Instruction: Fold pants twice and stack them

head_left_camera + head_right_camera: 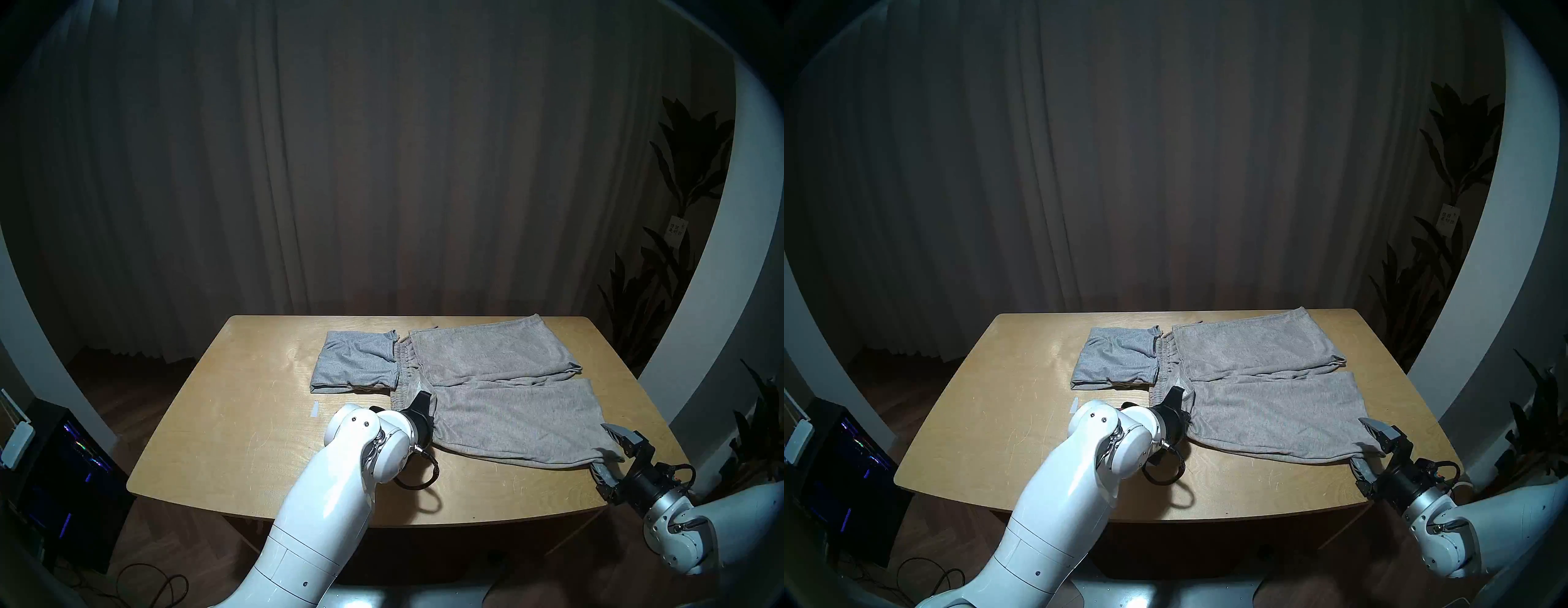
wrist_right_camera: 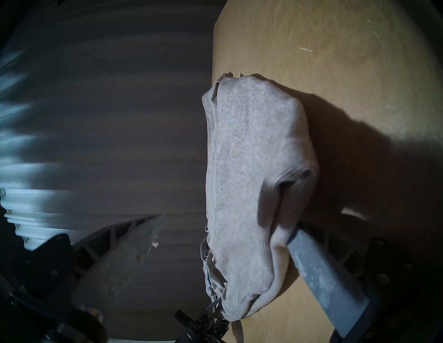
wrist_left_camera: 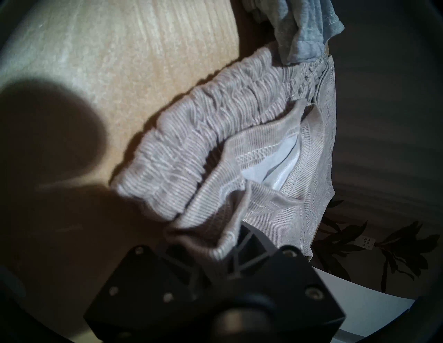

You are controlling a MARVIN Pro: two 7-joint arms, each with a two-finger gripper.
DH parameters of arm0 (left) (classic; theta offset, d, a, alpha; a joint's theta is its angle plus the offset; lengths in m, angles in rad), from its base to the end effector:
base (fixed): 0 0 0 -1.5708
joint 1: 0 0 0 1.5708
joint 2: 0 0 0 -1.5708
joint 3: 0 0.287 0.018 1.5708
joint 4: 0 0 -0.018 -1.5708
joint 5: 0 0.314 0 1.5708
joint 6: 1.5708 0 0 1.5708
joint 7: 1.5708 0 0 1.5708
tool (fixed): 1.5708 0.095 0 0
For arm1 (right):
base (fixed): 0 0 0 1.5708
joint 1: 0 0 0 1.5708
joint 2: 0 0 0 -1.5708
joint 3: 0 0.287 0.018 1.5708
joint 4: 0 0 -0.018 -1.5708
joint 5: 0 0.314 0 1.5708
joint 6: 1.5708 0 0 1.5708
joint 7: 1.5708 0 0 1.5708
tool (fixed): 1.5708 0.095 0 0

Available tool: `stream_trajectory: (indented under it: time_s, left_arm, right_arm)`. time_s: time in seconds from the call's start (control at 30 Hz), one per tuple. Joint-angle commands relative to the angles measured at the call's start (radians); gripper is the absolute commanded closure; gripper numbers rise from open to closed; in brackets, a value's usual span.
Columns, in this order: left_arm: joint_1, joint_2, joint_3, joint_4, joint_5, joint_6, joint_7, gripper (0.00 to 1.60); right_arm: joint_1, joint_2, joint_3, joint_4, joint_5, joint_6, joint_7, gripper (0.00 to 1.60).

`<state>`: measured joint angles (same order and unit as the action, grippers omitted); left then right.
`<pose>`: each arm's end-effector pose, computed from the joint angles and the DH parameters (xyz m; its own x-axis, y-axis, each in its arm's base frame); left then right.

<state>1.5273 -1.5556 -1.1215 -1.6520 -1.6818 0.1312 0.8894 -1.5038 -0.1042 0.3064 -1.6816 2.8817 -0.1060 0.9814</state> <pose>0.3659 -0.1817 -0.3341 0.5567 0.8284 -0.0621 0.6005 -0.3496 0.7192 0.2136 -0.2127 -0.3519 0.2451 -0.9695 -0.0086 -0.1697 -0.0342 -0.9849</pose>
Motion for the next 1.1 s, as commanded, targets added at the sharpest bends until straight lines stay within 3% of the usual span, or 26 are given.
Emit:
stream_trajectory:
  time_s: [0.0, 0.57, 0.63, 0.67, 0.77, 0.8, 0.83, 1.07]
  left_arm:
    - [0.004, 0.006, -0.012, -0.018, 0.012, -0.02, 0.002, 1.09]
    - [0.027, 0.019, -0.029, -0.052, 0.031, -0.061, 0.005, 1.05]
    - [0.03, 0.02, -0.03, -0.056, 0.033, -0.065, 0.005, 0.99]
    - [0.032, 0.02, -0.031, -0.059, 0.034, -0.068, 0.005, 0.82]
    - [0.035, 0.022, -0.033, -0.066, 0.038, -0.075, 0.005, 0.7]
    - [0.037, 0.022, -0.034, -0.069, 0.039, -0.078, 0.005, 0.7]
    - [0.038, 0.023, -0.034, -0.071, 0.04, -0.079, 0.006, 0.8]
    - [0.046, 0.023, -0.032, -0.086, 0.048, -0.092, 0.006, 0.85]
  right_arm:
    - [0.006, 0.002, 0.025, -0.01, -0.002, 0.027, 0.04, 0.0]
    - [-0.021, -0.02, 0.029, -0.024, -0.002, 0.021, 0.071, 0.0]
    - [-0.027, -0.031, 0.027, -0.026, -0.002, 0.019, 0.075, 0.0]
    - [-0.032, -0.034, 0.025, -0.028, -0.002, 0.018, 0.075, 0.0]
    - [-0.038, -0.041, 0.028, -0.027, -0.002, 0.011, 0.08, 0.0]
    - [-0.04, -0.044, 0.03, -0.027, -0.002, 0.008, 0.082, 0.0]
    - [-0.042, -0.046, 0.031, -0.027, -0.002, 0.006, 0.083, 0.0]
    - [-0.049, -0.049, 0.05, -0.033, -0.002, -0.017, 0.095, 0.0]
